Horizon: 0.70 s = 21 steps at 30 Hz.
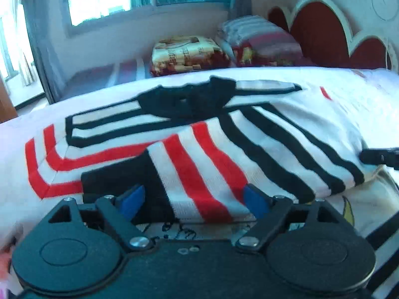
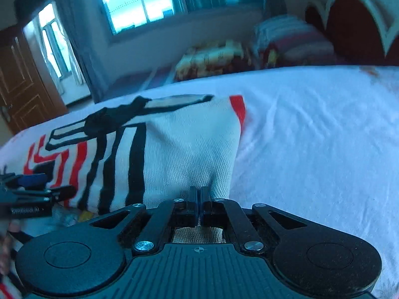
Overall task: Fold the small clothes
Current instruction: 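Open the right gripper to release the folded sleeve and withdraw, then grasp the other black sleeve cuff with the left gripper and lift it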
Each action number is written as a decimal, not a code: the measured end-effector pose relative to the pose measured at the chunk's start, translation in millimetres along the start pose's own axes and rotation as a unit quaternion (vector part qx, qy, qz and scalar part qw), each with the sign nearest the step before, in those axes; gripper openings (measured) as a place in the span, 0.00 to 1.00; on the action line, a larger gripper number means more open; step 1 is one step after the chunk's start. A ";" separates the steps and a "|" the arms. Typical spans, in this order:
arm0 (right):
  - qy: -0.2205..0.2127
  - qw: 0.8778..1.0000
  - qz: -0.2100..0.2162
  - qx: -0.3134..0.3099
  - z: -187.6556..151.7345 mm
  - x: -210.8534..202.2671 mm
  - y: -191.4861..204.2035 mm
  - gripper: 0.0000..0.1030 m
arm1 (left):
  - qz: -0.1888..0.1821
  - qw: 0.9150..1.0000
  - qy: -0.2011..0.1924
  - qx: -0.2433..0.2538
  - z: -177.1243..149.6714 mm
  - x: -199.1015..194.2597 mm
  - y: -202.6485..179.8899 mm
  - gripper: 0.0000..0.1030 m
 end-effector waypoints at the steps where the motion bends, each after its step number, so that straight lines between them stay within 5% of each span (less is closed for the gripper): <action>1: 0.004 1.000 -0.011 -0.003 2.1 -0.2 3.8 0.00 | 0.001 1.000 0.006 -0.003 2.5 -1.4 0.9 0.82; 4: -0.013 1.000 -0.020 -0.007 9.7 -8.6 16.1 0.01 | 0.000 1.000 -0.005 0.014 9.3 -10.6 -2.2 0.82; 5: -0.003 1.000 -0.028 -0.014 5.9 -7.2 16.7 0.22 | -0.009 1.000 0.018 0.016 6.0 -2.9 -4.2 0.85; 7: 0.014 0.999 -0.030 -0.032 -3.6 1.7 22.3 0.41 | -0.022 1.000 0.016 -0.001 1.4 0.4 0.9 0.88; 9: 0.009 0.998 -0.053 -0.042 -4.8 -6.2 32.7 0.41 | -0.023 1.000 -0.002 -0.012 4.7 -16.1 9.0 0.75; 11: -0.023 0.999 -0.032 -0.036 -4.2 -22.2 45.0 0.41 | -0.025 0.999 -0.030 -0.012 -1.6 -36.7 15.0 0.83; 16: -0.005 1.000 -0.022 -0.021 -20.0 -21.9 72.5 0.41 | 0.001 0.996 -0.018 -0.086 -29.8 -40.6 69.4 0.63; 19: -0.013 0.999 -0.021 -0.030 -28.3 -22.6 88.0 0.41 | -0.041 0.988 0.018 -0.147 -36.1 -13.6 103.9 0.54; 21: -0.025 0.998 -0.041 -0.027 -28.1 -18.4 88.8 0.41 | -0.076 0.984 0.005 -0.160 -31.9 -6.4 110.8 0.52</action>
Point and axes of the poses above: each gripper's, at about its wrist camera, not at the fingertips, and x roughly the way its jaws point, y to its left, z to its top, the point moved 5 cm from there along x, roughly the way its jaws point, and after that the axes turned 15 degrees about x, right-handed, at the moved point
